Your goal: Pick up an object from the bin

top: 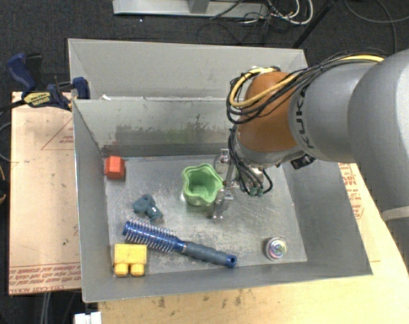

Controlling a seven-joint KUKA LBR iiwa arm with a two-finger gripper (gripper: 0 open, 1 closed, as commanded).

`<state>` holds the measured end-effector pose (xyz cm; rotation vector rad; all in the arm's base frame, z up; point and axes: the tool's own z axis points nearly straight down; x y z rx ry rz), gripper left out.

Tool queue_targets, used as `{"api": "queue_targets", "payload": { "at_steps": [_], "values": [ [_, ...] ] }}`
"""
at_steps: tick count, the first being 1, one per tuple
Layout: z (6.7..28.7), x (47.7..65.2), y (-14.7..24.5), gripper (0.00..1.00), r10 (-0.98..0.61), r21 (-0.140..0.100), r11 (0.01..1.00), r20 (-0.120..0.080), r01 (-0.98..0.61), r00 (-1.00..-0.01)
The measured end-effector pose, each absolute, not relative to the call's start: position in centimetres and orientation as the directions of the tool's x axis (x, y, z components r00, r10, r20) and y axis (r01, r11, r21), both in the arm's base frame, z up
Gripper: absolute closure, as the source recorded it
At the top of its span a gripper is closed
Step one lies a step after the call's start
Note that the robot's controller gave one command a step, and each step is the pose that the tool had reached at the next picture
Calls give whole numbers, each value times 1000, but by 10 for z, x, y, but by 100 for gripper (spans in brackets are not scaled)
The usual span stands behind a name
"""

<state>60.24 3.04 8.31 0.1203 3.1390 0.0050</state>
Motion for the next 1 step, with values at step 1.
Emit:
{"api": "queue_targets", "payload": {
  "at_steps": [1],
  "values": [
    [171, 538, 76, 0, 111, 5, 994, -4, 111, -994]
  ]
}}
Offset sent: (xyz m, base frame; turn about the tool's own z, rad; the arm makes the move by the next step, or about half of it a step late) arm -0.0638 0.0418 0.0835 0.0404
